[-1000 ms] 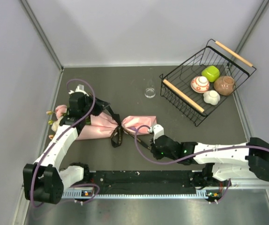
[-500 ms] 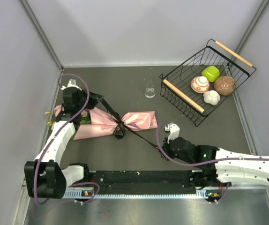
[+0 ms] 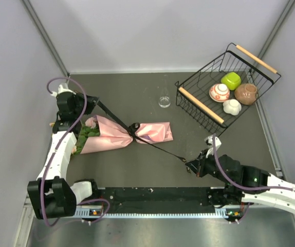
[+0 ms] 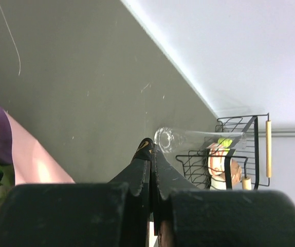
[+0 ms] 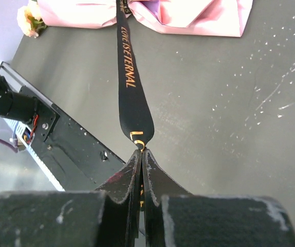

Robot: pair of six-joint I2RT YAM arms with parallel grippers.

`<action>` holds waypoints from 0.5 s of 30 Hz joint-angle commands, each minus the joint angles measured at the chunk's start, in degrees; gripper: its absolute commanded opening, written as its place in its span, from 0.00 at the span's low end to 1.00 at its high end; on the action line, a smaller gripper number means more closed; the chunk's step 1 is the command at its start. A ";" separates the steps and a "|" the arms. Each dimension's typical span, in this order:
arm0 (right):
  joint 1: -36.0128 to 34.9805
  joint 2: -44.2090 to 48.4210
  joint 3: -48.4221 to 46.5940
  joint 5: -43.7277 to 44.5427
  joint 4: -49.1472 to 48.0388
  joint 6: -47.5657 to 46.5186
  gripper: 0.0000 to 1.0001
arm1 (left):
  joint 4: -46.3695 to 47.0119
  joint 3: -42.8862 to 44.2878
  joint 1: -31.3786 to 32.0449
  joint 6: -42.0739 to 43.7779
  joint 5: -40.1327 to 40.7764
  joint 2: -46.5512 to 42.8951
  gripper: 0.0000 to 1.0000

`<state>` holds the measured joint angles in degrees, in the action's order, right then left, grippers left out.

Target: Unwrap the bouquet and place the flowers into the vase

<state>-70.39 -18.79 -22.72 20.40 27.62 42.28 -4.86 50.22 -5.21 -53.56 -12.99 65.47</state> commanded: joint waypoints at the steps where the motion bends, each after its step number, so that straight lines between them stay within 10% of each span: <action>1: -0.63 4.71 -1.09 1.92 3.58 0.08 0.00 | 2.58 4.27 -0.76 2.05 1.30 -1.66 0.00; 15: -0.63 16.24 -2.68 6.84 8.42 -3.61 0.00 | -1.29 14.90 -7.00 6.01 4.46 -5.70 0.00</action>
<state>-70.39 -3.09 -23.53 24.93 35.38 39.40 -7.42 59.16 -10.37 -50.37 -11.20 64.20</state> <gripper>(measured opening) 0.004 0.010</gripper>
